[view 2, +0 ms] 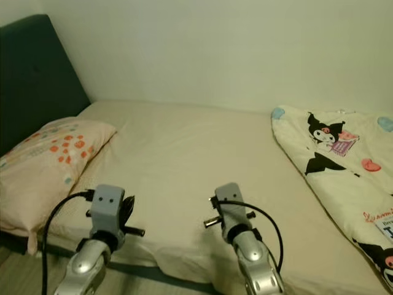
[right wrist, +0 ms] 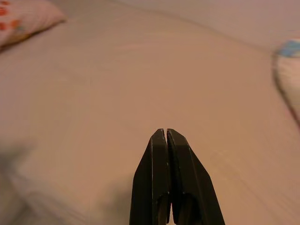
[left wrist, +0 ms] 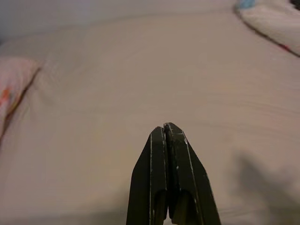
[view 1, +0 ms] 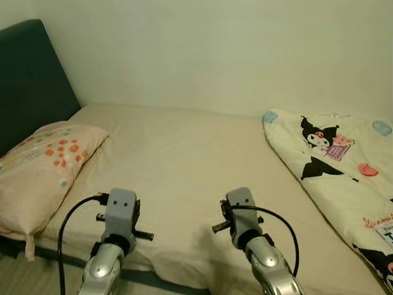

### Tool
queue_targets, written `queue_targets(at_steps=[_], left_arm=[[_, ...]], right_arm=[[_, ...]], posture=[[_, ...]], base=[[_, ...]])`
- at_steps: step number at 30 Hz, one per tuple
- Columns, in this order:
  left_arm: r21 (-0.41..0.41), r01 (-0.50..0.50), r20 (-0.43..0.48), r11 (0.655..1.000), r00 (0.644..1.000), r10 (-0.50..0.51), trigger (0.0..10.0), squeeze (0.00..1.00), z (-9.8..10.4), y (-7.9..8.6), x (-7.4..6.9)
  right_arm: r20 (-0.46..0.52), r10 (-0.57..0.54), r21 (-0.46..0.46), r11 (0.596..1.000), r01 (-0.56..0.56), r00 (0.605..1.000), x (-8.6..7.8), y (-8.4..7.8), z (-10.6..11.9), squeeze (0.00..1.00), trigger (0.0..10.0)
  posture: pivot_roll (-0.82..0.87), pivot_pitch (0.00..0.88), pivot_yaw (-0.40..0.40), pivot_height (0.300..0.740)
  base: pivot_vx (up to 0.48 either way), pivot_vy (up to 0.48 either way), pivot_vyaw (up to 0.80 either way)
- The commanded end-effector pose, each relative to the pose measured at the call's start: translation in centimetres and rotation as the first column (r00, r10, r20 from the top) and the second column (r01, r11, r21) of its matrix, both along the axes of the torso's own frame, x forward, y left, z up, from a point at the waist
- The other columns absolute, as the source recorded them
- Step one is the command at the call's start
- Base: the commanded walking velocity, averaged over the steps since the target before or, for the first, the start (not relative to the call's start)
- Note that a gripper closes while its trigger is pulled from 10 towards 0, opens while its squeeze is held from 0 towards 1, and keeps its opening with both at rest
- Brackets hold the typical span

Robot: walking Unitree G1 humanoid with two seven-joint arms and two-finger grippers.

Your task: Clean up the room

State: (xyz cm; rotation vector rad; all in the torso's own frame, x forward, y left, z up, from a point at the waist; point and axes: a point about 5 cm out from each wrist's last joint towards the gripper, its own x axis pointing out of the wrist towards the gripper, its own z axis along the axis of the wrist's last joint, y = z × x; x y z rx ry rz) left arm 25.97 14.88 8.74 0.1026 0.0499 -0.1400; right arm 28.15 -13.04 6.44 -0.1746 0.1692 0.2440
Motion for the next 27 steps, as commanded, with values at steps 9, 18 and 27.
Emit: queue_targets(at_steps=[9, 18, 27], left_arm=[[0.027, 0.011, -0.037, 1.000, 0.999, -0.010, 10.0, 0.00, -0.60, 0.12, -0.08], [0.028, 0.008, -0.037, 1.000, 0.999, -0.007, 10.0, 0.00, -0.54, 0.19, -0.14], [0.028, 0.008, -0.042, 1.000, 0.999, -0.007, 10.0, 0.00, -0.62, 0.26, -0.28]], right_arm=[[-0.024, -0.008, 0.021, 1.000, 0.008, 1.000, -0.37, 0.12, -0.60, 0.00, 10.0], [-0.026, 0.024, -0.008, 1.000, -0.025, 0.999, -0.44, 0.39, -0.67, 0.00, 10.0], [-0.034, -0.005, 0.027, 1.000, 0.006, 0.999, -0.47, 0.20, -0.73, 0.00, 10.0]], posture=[[-0.05, 0.091, 0.007, 0.740], [-0.05, 0.086, 0.008, 0.740], [-0.05, 0.083, 0.008, 0.740]], base=[[0.000, -0.238, 0.00], [0.000, -0.373, 0.27], [0.000, -0.372, 0.27]])
